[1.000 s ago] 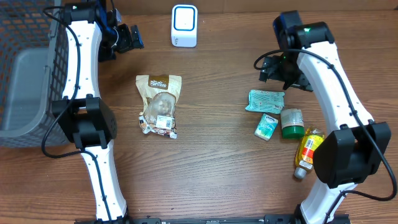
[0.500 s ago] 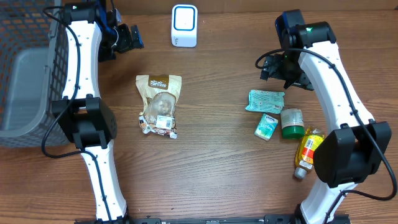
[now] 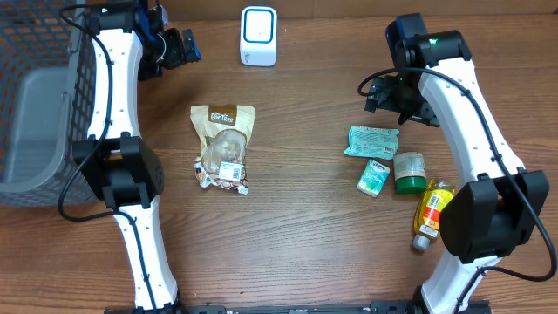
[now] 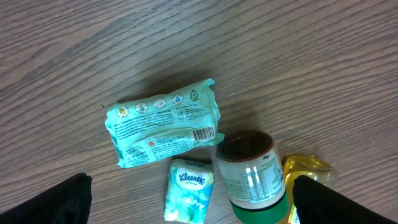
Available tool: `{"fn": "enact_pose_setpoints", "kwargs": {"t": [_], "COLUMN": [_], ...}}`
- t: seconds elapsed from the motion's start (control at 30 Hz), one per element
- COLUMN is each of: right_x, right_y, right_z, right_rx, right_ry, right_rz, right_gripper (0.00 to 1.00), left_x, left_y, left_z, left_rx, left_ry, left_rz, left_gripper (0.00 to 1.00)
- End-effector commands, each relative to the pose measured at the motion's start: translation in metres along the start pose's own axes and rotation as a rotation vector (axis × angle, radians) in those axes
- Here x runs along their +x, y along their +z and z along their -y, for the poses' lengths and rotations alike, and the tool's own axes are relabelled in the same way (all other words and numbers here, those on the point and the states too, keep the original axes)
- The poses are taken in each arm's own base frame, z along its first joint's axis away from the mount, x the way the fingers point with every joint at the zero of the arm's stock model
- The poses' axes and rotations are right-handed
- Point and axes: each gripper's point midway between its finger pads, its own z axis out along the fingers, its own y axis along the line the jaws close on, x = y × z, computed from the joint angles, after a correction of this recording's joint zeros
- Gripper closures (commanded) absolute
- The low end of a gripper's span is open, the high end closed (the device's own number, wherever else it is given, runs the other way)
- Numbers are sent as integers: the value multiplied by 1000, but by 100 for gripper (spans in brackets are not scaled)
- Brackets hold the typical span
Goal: Scan the item barcode
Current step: 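Raise the right gripper and move the left gripper toward the snack bag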
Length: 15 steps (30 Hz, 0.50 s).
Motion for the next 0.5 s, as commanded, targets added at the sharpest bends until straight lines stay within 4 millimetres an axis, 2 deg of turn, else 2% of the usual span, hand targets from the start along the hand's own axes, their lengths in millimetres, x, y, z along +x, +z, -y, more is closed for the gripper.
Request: {"fn": "enact_pose_setpoints", "kwargs": {"t": [0.0, 0.03, 0.13, 0.2, 0.27, 0.37, 0.4, 0.47], "right_x": [-5, -5, -5, -5, -5, -5, -5, -5], "right_y": [-9, -9, -9, -9, -9, -9, -9, -9], "right_z": [0, 0, 0, 0, 0, 0, 0, 0], "right_rx": [-3, -3, -3, -3, -3, -3, -3, -3], "right_ry": [7, 7, 7, 7, 7, 7, 7, 7], "right_rz": [34, 34, 34, 34, 34, 34, 34, 34], "right_gripper": [0, 0, 0, 0, 0, 0, 0, 0], "left_x": [13, 24, 41, 53, 67, 89, 90, 97], "left_y": [-21, -22, -23, -25, -27, -32, -31, -26], "left_z": [16, 19, 24, 23, 19, 3, 0, -1], "left_rx": [48, 68, 100, 93, 69, -42, -65, -104], "left_ry": [-19, -30, -19, 15, 53, 59, 66, 81], "left_rz": [-35, -83, -153, -201, -253, -336, -339, -362], "left_gripper": [0, 0, 0, 12, 19, 25, 30, 29]}}
